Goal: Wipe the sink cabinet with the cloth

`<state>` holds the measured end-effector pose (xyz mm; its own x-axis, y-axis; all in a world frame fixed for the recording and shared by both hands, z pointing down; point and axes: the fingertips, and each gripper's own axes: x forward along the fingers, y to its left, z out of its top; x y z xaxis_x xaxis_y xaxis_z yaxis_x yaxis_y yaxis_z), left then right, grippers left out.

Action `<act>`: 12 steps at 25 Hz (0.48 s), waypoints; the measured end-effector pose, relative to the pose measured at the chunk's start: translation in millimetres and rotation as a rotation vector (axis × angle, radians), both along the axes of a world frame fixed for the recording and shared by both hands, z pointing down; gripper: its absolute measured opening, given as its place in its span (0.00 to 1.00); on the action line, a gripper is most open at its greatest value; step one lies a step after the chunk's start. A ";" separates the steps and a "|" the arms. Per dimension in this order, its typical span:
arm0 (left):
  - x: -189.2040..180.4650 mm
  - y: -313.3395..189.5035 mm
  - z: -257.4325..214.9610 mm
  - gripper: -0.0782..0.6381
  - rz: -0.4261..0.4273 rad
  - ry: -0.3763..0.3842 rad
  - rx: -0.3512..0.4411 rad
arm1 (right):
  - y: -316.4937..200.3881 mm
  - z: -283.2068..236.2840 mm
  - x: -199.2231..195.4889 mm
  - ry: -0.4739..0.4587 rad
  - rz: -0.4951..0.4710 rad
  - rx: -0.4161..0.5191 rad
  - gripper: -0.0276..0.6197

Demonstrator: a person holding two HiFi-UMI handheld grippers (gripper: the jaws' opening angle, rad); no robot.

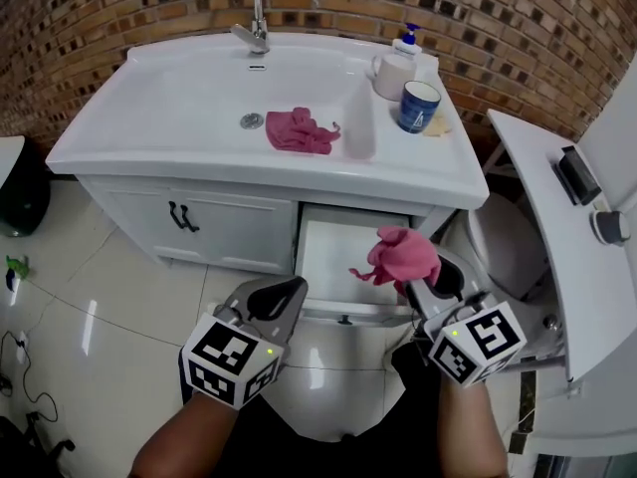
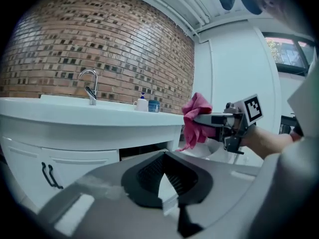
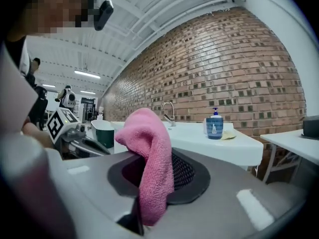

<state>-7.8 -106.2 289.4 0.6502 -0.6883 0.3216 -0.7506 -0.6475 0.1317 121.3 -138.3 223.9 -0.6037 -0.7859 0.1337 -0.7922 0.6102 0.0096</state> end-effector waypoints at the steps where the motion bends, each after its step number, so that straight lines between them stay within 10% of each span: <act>1: -1.9 -9.0 0.1 0.12 -0.003 -0.005 -0.002 | -13.1 5.8 -3.8 0.016 -0.006 -0.012 0.17; 12: -24.5 -107.2 33.7 0.12 0.020 -0.068 0.031 | -102.2 111.4 -68.0 0.150 -0.223 -0.255 0.17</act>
